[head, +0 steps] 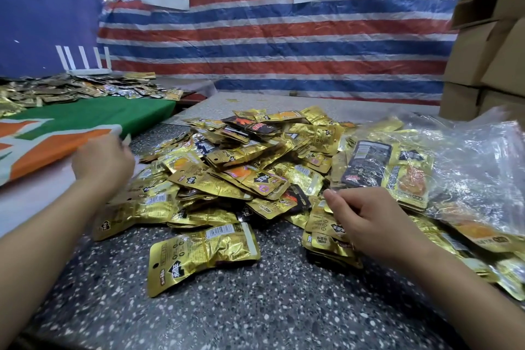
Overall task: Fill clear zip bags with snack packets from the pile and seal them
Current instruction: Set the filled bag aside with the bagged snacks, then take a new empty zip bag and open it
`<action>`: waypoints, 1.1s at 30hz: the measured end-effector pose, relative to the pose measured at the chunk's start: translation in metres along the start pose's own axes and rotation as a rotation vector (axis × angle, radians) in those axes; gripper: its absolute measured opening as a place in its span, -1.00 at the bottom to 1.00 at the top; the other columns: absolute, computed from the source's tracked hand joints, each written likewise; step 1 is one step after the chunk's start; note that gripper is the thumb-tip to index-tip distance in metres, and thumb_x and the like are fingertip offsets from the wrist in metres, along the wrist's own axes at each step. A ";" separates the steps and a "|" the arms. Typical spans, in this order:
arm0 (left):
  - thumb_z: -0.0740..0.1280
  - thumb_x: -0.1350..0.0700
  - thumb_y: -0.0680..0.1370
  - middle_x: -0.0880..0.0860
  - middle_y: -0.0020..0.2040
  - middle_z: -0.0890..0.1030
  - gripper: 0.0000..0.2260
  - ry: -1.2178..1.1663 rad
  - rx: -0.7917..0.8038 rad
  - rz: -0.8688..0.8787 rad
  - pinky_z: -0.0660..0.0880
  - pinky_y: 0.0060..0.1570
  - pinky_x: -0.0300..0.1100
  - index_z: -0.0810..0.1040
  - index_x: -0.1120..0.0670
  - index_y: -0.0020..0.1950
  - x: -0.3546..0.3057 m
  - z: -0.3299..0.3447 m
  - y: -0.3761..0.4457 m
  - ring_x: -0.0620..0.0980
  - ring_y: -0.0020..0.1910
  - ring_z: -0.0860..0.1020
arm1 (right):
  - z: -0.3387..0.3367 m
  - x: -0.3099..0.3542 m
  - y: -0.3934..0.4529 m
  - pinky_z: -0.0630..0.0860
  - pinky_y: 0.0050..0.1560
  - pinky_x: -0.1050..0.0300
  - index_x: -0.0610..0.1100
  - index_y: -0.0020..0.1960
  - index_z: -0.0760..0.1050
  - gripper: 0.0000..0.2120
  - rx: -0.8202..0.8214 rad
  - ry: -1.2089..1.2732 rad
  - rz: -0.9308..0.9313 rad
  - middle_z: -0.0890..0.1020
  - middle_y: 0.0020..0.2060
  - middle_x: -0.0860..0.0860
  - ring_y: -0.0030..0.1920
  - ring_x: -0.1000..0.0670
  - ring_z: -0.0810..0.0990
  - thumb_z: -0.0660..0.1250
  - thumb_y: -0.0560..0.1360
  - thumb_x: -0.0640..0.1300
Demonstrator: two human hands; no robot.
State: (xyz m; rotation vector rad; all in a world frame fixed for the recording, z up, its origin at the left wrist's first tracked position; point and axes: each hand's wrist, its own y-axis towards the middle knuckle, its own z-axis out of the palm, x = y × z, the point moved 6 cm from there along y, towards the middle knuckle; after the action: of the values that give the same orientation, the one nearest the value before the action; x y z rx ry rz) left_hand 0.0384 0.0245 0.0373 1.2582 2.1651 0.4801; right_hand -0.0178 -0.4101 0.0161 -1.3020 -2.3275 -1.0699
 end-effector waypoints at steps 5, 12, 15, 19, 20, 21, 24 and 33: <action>0.21 0.12 0.62 0.12 -0.24 0.51 -0.87 -0.462 -0.153 0.253 0.37 -0.38 -0.05 0.42 0.12 -0.10 -0.118 -0.056 -0.023 0.12 -0.29 0.46 | 0.002 -0.001 0.000 0.23 -0.47 0.28 -0.16 -0.38 0.32 -0.45 -0.029 0.084 0.030 0.31 -0.58 0.10 -0.54 0.13 0.23 0.12 0.49 0.30; 0.12 0.08 0.67 0.08 -0.31 0.57 -0.73 -0.872 -0.045 0.777 0.44 -0.36 0.03 0.57 0.17 0.03 -0.248 -0.076 -0.155 0.06 -0.38 0.52 | -0.003 -0.021 0.005 0.45 -0.51 0.19 -0.18 -0.28 0.56 -0.45 -0.161 0.625 0.458 0.56 -0.48 -0.09 -0.50 -0.03 0.52 0.11 0.57 0.22; 0.14 0.05 0.64 0.08 -0.12 0.66 -0.75 -0.924 0.094 0.881 0.52 -0.23 -0.01 0.57 0.09 0.15 -0.254 -0.061 -0.192 0.12 -0.18 0.61 | -0.002 -0.031 0.007 0.40 -0.52 0.16 -0.26 -0.13 0.55 -0.37 -0.159 0.858 0.610 0.59 -0.44 -0.11 -0.49 -0.04 0.52 -0.02 0.64 0.24; 0.12 0.01 0.65 0.05 -0.11 0.65 -0.68 -0.943 0.219 0.943 0.49 -0.20 -0.09 0.58 0.09 0.24 -0.256 -0.046 -0.204 0.02 -0.17 0.58 | -0.003 -0.041 0.007 0.43 -0.49 0.15 -0.27 -0.05 0.53 -0.26 -0.126 0.918 0.679 0.60 -0.39 -0.12 -0.47 -0.05 0.54 -0.09 0.60 0.35; 0.11 0.02 0.65 0.07 -0.03 0.65 -0.67 -0.952 0.270 0.938 0.52 -0.13 -0.02 0.56 0.08 0.28 -0.256 -0.043 -0.205 0.07 -0.09 0.60 | -0.004 -0.043 0.006 0.43 -0.50 0.15 -0.27 -0.05 0.53 -0.27 -0.129 0.919 0.693 0.60 -0.40 -0.12 -0.47 -0.05 0.54 -0.07 0.60 0.36; 0.12 0.06 0.64 0.08 0.05 0.64 -0.69 -0.964 0.302 0.942 0.52 -0.07 0.04 0.53 0.08 0.31 -0.257 -0.041 -0.206 0.12 -0.02 0.60 | -0.004 -0.045 0.006 0.43 -0.50 0.16 -0.27 -0.06 0.53 -0.29 -0.135 0.916 0.705 0.60 -0.40 -0.11 -0.48 -0.04 0.54 -0.04 0.60 0.35; 0.20 0.21 0.59 0.12 0.16 0.58 -0.73 -0.962 0.247 0.999 0.53 -0.06 0.08 0.51 0.09 0.27 -0.257 -0.047 -0.207 0.17 0.04 0.57 | -0.005 -0.045 0.005 0.42 -0.50 0.18 -0.24 -0.08 0.54 -0.47 -0.146 0.933 0.731 0.58 -0.42 -0.09 -0.50 -0.02 0.52 0.09 0.63 0.20; -0.20 -0.44 0.51 -0.26 0.57 -0.25 -0.47 -0.773 0.334 0.829 0.04 0.37 -0.32 -0.17 -0.45 0.48 -0.254 -0.029 -0.206 -0.27 0.49 0.04 | -0.028 -0.045 0.005 0.45 -0.51 0.22 -0.17 -0.16 0.49 -0.80 -0.353 1.080 0.682 0.54 -0.44 -0.03 -0.47 0.04 0.52 0.20 0.61 -0.18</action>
State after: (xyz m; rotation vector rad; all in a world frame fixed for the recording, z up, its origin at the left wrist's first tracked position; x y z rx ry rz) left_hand -0.0184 -0.2983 0.0198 2.0830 1.0458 -0.0926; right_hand 0.0086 -0.4560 0.0132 -1.0527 -0.8590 -1.4323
